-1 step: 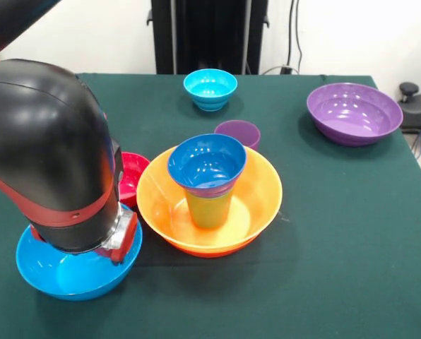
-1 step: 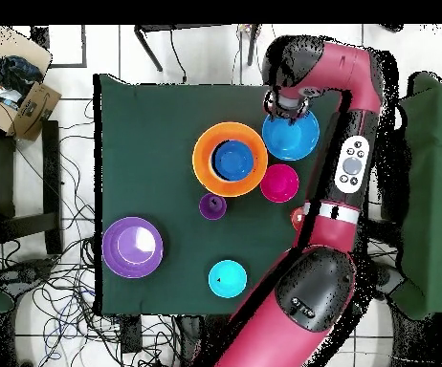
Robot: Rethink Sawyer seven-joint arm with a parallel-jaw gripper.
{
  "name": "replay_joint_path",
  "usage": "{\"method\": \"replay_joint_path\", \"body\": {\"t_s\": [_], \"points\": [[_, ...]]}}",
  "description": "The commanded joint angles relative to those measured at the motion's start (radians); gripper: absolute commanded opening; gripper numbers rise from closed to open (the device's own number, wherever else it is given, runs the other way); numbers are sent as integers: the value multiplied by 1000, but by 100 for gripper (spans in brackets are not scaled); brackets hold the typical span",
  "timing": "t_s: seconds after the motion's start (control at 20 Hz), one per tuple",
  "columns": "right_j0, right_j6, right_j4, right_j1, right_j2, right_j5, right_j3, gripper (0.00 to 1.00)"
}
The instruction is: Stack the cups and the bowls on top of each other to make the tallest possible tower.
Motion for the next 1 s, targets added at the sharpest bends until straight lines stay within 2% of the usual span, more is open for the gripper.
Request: {"method": "replay_joint_path", "body": {"t_s": [0.05,0.45,1.0], "points": [[2,-129,54,11,-123,-126,94,100],[-5,-110,173,9,-171,-171,133,100],[26,-135,186,25,-225,-204,84,100]]}}
